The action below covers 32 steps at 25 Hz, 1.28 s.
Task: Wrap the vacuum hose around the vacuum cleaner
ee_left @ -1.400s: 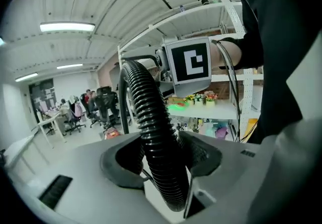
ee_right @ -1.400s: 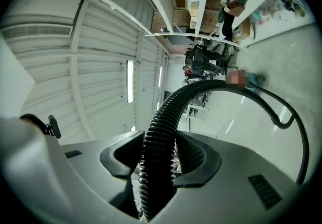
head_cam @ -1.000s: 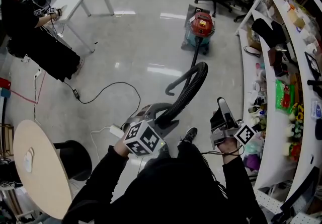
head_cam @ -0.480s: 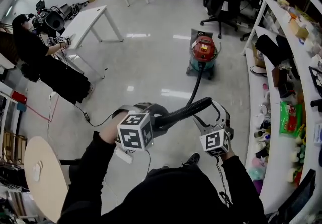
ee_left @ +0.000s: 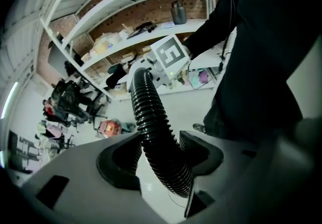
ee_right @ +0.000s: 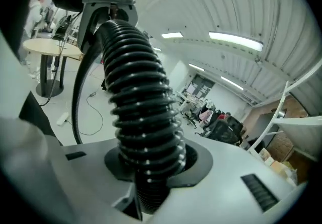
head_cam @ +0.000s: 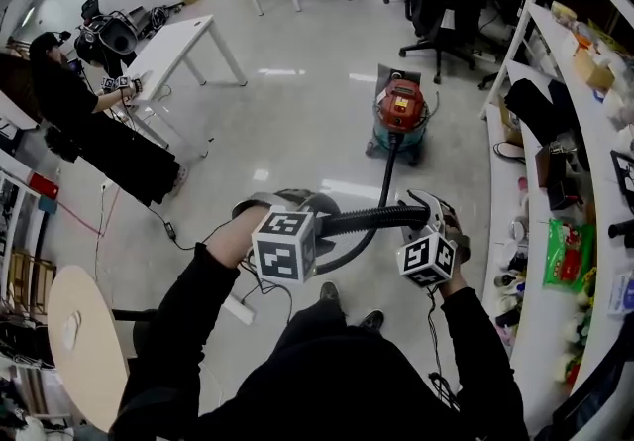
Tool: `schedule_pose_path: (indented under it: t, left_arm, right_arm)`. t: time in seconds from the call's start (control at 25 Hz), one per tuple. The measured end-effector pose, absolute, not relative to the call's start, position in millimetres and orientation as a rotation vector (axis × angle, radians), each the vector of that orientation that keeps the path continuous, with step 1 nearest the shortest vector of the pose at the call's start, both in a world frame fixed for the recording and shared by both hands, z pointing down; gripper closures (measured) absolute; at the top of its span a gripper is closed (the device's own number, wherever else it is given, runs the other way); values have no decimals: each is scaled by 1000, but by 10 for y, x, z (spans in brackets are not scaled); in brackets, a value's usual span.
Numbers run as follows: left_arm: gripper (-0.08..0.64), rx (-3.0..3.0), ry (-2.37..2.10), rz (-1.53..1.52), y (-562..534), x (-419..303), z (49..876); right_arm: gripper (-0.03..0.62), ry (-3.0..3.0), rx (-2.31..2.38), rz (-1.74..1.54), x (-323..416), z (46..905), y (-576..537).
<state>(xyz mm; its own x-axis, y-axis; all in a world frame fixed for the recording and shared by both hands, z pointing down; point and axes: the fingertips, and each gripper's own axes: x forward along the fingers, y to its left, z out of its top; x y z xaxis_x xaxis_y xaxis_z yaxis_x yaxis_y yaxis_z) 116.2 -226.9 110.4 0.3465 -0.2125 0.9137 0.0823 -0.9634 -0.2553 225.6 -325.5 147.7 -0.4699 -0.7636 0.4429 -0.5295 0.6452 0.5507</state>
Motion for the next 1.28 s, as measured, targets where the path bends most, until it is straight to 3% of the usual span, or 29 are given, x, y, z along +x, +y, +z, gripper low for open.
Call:
schedule_pose_path:
  t: [0.16, 0.32, 0.4, 0.64, 0.76, 0.96, 1.08, 1.16, 1.28]
  left_arm:
    - [217, -2403, 580, -1338, -2771, 1134, 938]
    - [216, -2616, 1188, -793, -2997, 966, 647]
    - [216, -2702, 1409, -623, -2979, 809, 972]
    - [215, -2539, 1811, -1167, -2891, -136, 3220]
    - [210, -2629, 2019, -1204, -3126, -607, 3834]
    - [210, -2759, 2002, -1308, -3863, -940, 4420]
    - [223, -2815, 2207, -1179, -4437, -1261, 4513]
    - [355, -2746, 2259, -1074, -4904, -1463, 4369]
    - [357, -2688, 2179, -969, -5526, -1579, 3956]
  right_arm:
    - [474, -2085, 1009, -306, 2462, 1624, -3678]
    - [472, -2060, 1048, -144, 2690, 1699, -4110]
    - [472, -2073, 1092, -16, 2767, 1729, -4336]
    - [471, -2109, 1224, 311, 2841, 1679, -4883]
    - [471, -2126, 1231, 399, 2736, 1618, -4845]
    - [471, -2121, 1298, 440, 2594, 1491, -4848]
    - [466, -2078, 1340, 422, 2627, 1426, -5012]
    - [466, -2045, 1349, 416, 2721, 1464, -5127]
    - [465, -1998, 1367, 453, 2985, 1637, -5222]
